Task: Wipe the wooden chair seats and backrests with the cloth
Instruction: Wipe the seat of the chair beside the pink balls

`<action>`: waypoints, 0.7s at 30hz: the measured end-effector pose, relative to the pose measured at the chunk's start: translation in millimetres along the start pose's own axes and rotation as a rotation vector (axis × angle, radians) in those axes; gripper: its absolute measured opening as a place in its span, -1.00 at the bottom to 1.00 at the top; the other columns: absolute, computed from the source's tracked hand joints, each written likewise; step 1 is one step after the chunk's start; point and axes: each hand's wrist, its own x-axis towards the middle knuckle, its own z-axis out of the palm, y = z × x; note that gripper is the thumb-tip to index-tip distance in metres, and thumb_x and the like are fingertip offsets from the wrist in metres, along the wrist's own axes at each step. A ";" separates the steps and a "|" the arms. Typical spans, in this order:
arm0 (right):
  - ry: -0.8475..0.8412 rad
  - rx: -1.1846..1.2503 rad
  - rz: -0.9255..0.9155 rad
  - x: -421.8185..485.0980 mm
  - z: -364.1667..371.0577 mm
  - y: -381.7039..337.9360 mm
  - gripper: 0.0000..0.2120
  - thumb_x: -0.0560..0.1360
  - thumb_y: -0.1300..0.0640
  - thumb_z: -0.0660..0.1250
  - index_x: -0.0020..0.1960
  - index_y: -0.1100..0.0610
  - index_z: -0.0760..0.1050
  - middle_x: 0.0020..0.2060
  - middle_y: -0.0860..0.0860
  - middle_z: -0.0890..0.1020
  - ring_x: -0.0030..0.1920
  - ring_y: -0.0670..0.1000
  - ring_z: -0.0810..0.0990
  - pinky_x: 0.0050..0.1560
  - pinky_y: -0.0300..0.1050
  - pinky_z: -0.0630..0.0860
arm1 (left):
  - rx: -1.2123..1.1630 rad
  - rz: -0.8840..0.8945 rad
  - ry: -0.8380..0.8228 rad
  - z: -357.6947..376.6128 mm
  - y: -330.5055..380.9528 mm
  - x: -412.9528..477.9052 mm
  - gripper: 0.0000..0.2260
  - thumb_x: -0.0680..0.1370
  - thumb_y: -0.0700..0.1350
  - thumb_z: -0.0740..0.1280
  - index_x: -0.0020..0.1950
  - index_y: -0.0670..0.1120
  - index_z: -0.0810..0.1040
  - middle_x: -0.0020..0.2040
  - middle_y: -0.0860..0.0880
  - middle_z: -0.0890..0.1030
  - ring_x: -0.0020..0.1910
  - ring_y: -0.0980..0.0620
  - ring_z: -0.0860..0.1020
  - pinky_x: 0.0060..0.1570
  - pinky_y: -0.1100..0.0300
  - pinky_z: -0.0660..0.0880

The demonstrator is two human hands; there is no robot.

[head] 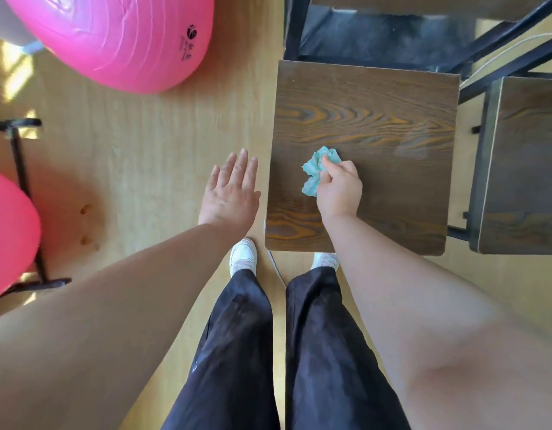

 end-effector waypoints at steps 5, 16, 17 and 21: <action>-0.042 -0.019 -0.059 -16.7 29.2 -28.1 -0.66 0.59 0.27 0.25 0.33 0.09 0.54 0.14 0.03 0.52 0.15 0.00 0.53 0.14 -0.36 0.37 | -0.008 -0.027 0.020 -1.8 -30.1 -5.2 -0.44 0.69 0.02 0.01 0.63 -0.07 -0.13 0.64 -0.05 -0.12 0.61 -0.04 -0.14 0.57 -0.02 -0.10; -0.154 -0.043 -0.193 -40.8 68.4 -72.2 -0.67 0.53 0.30 0.28 0.25 0.15 0.60 0.08 0.14 0.58 0.08 0.14 0.57 0.14 -0.11 0.44 | -0.025 -0.072 0.017 -1.3 -51.4 -18.7 -0.44 0.69 0.03 0.01 0.62 -0.07 -0.15 0.64 -0.03 -0.15 0.60 -0.02 -0.17 0.56 -0.02 -0.13; -0.171 -0.028 -0.197 -42.0 70.2 -76.0 -0.68 0.53 0.30 0.29 0.25 0.15 0.60 0.08 0.13 0.58 0.08 0.14 0.57 0.14 -0.12 0.44 | -0.022 -0.074 0.013 -1.9 -49.6 -19.0 -0.44 0.69 0.03 0.00 0.62 -0.07 -0.16 0.64 -0.03 -0.16 0.60 -0.02 -0.17 0.56 -0.02 -0.14; -0.140 0.049 -0.179 -39.7 63.1 -81.3 -0.69 0.53 0.28 0.30 0.25 0.14 0.60 0.06 0.11 0.58 0.06 0.10 0.57 0.13 -0.17 0.44 | -0.007 -0.063 0.011 -6.5 -36.9 -16.4 -0.44 0.69 0.04 -0.02 0.62 -0.07 -0.18 0.64 -0.02 -0.16 0.60 -0.02 -0.17 0.56 -0.02 -0.13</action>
